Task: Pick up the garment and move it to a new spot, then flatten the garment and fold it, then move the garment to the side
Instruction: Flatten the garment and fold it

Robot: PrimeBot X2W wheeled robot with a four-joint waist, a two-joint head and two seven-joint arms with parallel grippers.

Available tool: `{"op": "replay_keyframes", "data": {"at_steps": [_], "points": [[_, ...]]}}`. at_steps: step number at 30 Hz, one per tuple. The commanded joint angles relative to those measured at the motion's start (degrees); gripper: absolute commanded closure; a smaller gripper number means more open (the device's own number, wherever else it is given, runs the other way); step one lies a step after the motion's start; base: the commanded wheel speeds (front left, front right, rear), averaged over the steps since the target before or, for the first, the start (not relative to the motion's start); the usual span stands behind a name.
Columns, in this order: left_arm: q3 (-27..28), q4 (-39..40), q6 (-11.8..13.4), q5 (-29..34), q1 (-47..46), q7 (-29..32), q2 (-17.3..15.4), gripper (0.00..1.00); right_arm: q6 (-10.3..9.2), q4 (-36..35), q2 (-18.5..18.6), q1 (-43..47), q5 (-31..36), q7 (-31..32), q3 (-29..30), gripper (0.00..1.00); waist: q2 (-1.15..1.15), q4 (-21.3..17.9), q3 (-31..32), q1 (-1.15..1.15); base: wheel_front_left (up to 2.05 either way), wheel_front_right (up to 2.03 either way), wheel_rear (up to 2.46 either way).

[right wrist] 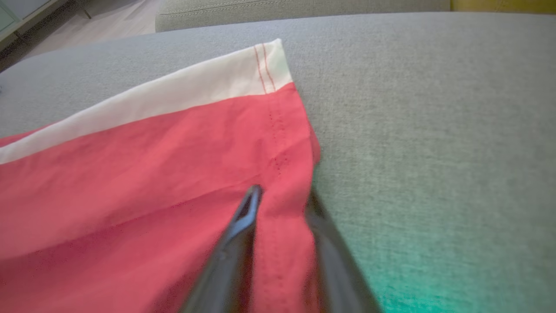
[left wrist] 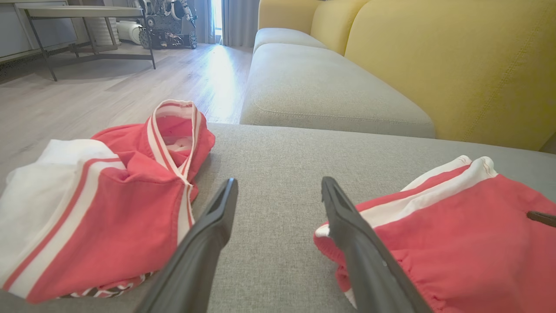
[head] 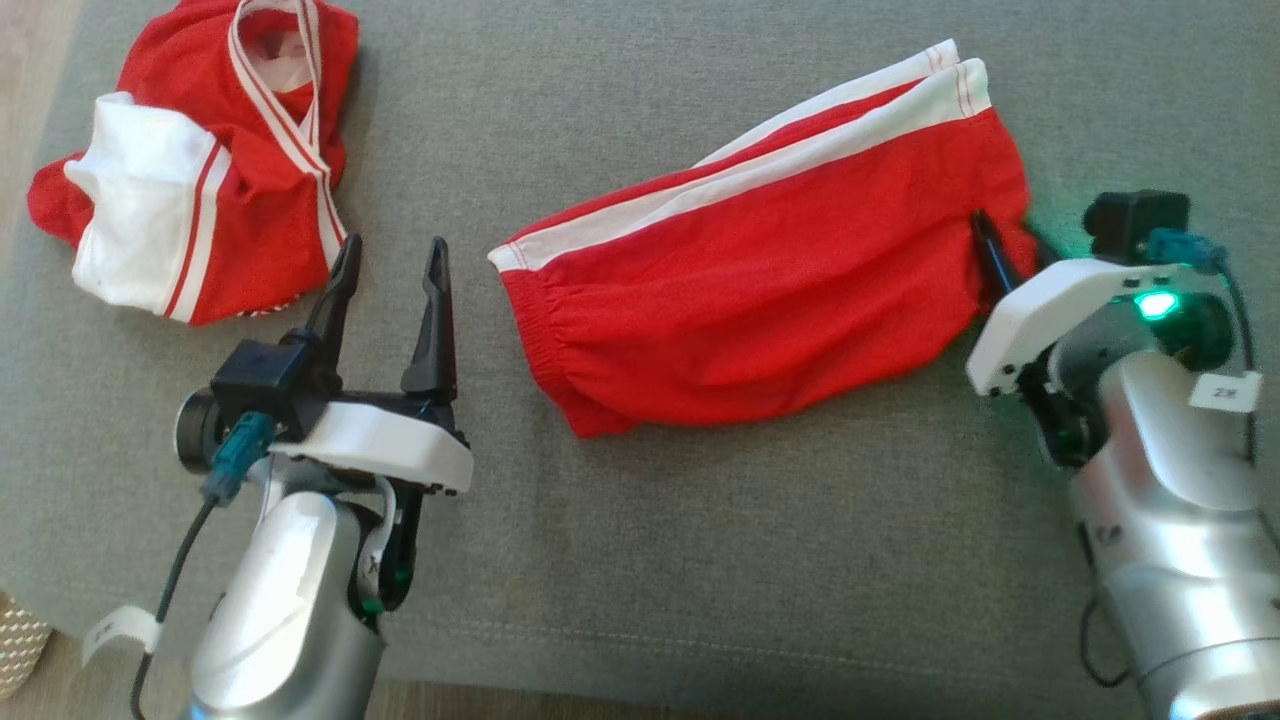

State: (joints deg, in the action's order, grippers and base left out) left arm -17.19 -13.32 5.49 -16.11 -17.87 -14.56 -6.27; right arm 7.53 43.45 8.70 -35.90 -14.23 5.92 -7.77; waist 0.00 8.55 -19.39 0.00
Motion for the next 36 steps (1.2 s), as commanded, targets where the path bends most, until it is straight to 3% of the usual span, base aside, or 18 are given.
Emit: {"op": "replay_keyframes", "data": {"at_steps": [1, 8, 14, 27, 36], "points": [[2.7, 1.5, -0.1, 1.0, -1.7, -0.4, -0.6, 0.00, -0.04, 0.5, -1.4, 1.2, -0.5, 0.8, -1.7, 1.00, 0.00, -0.3, 0.1, 0.00, 0.00, 0.00, 0.00], [4.4, 1.6, -0.2, 1.8, -0.4, -0.4, -0.8, 0.00, -0.04, -2.0, -2.5, 4.9, -2.8, -2.3, -0.3, 1.00, 0.00, -2.9, 2.0, 0.00, 0.00, 0.00, 0.00], [5.3, 1.9, -0.2, 2.1, 1.3, -0.4, -1.1, 0.00, -0.04, -8.2, -3.0, 12.3, -2.3, -3.4, 3.5, 1.00, 0.00, -5.5, 4.1, 0.00, 0.00, 0.00, 0.00], [5.5, 2.3, -0.1, 2.1, 2.0, -0.4, -2.0, 0.00, -0.04, -24.6, -4.8, 23.1, 0.6, 0.9, 10.9, 1.00, 0.00, -8.6, 4.1, 0.00, 0.00, 0.00, 0.00], [4.8, 1.6, -0.3, 1.7, 2.2, -0.4, -2.0, 0.00, -0.04, -32.8, -5.5, 23.5, 1.2, 3.9, 9.4, 1.00, 0.00, -8.4, 5.6, 0.00, 0.00, 0.00, 0.00]]}}
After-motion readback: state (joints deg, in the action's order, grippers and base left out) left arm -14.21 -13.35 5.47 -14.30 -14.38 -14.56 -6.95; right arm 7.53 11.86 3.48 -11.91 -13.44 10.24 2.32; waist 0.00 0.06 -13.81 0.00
